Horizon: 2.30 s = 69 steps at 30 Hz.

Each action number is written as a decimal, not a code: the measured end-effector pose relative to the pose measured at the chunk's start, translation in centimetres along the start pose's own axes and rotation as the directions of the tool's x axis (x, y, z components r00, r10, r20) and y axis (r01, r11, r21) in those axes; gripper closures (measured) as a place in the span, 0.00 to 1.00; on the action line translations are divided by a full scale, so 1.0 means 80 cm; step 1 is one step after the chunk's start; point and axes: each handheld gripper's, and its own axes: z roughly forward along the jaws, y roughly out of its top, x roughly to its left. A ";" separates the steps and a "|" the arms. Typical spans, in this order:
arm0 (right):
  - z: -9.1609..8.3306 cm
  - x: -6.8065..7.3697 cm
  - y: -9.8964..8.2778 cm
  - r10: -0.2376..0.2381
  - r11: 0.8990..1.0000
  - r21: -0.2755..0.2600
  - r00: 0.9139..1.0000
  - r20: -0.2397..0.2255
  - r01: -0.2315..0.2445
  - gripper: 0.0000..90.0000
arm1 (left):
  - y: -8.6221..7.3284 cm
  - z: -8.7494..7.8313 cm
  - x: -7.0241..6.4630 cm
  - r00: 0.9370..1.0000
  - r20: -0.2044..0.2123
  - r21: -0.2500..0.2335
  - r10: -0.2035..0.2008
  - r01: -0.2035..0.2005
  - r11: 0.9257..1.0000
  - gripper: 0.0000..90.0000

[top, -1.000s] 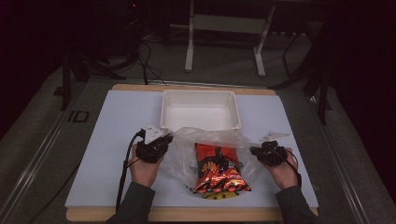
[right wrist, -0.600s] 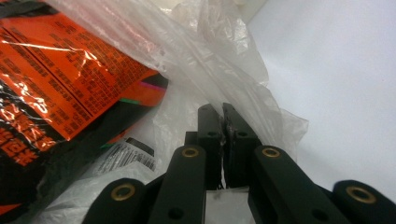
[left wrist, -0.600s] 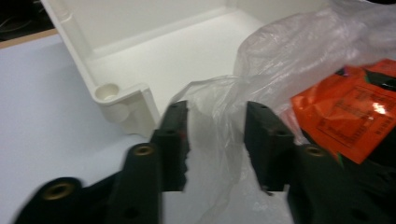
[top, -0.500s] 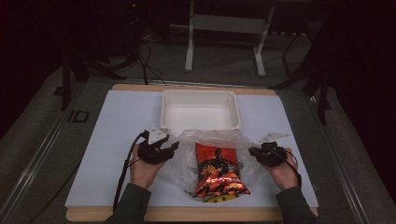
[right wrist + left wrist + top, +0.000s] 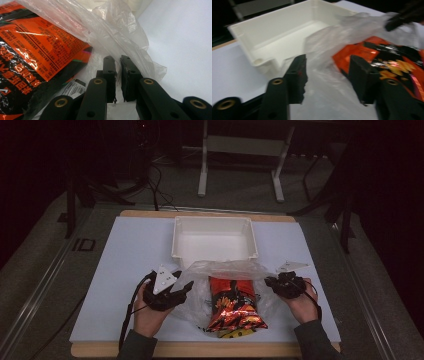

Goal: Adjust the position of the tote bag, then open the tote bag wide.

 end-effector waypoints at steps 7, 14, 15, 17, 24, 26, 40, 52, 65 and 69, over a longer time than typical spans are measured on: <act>0.000 0.002 0.001 0.002 1.000 -0.003 1.000 -0.008 -0.002 0.91 | 0.002 0.037 -0.007 0.996 -0.009 0.070 0.088 -0.087 0.994 0.55; 0.001 0.001 0.003 -0.008 1.000 -0.008 1.000 -0.021 0.008 0.90 | 0.010 0.086 -0.008 0.984 -0.065 0.128 0.166 -0.157 0.979 0.52; 0.002 0.001 0.004 -0.011 1.000 -0.009 1.000 -0.024 0.011 0.90 | 0.012 0.091 -0.008 0.984 -0.071 0.133 0.166 -0.155 0.979 0.54; 0.002 0.002 0.004 -0.013 1.000 -0.010 1.000 -0.028 0.013 0.89 | 0.016 0.101 -0.006 0.984 -0.086 0.143 0.155 -0.142 0.979 0.60; 0.006 -0.002 0.006 -0.015 1.000 -0.002 0.999 -0.034 0.015 0.85 | 0.025 0.116 0.019 0.992 -0.127 0.120 0.028 -0.012 0.993 1.00; 0.006 -0.007 0.005 0.001 1.000 -0.004 0.999 -0.040 -0.001 0.86 | 0.026 0.115 0.023 0.990 -0.139 0.114 0.020 -0.004 0.993 1.00; 0.032 -0.030 -0.008 0.070 0.994 0.085 0.998 0.007 -0.070 1.00 | -0.007 0.135 0.029 0.992 -0.128 0.238 0.003 0.028 0.971 0.95; 0.037 -0.033 -0.017 0.080 0.991 0.109 0.997 0.005 -0.080 0.99 | -0.013 0.136 0.031 0.989 -0.147 0.263 0.000 0.039 0.964 0.82; 0.033 -0.028 -0.017 0.067 0.993 0.098 0.998 -0.004 -0.066 0.96 | -0.001 0.100 0.026 0.997 -0.059 0.151 -0.042 0.050 0.987 0.67; 0.032 -0.030 -0.018 0.065 0.993 0.097 0.998 -0.006 -0.064 0.95 | 0.004 0.084 0.019 0.999 -0.023 0.121 -0.028 0.030 0.992 0.65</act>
